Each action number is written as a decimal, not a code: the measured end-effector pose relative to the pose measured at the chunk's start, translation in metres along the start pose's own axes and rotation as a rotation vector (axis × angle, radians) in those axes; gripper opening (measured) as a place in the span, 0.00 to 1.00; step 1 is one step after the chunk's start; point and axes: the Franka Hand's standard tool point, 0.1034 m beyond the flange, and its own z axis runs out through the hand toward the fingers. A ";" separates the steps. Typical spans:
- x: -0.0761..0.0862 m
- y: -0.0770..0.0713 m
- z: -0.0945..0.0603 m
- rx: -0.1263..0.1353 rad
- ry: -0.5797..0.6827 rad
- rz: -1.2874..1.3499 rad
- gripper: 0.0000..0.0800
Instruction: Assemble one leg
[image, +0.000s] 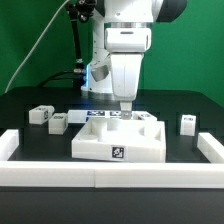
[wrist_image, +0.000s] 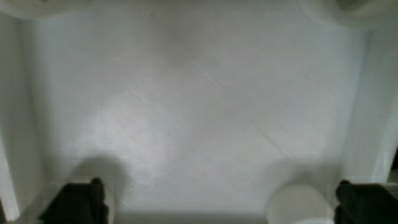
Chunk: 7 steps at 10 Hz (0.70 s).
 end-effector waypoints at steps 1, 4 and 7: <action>0.002 -0.003 0.001 0.002 -0.002 0.037 0.81; 0.012 -0.047 0.018 0.028 -0.020 0.121 0.81; 0.000 -0.071 0.044 0.067 -0.019 0.134 0.81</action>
Offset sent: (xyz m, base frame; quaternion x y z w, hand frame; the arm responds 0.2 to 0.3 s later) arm -0.0567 0.0052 -0.0208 -0.0147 -0.0417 0.0367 0.9983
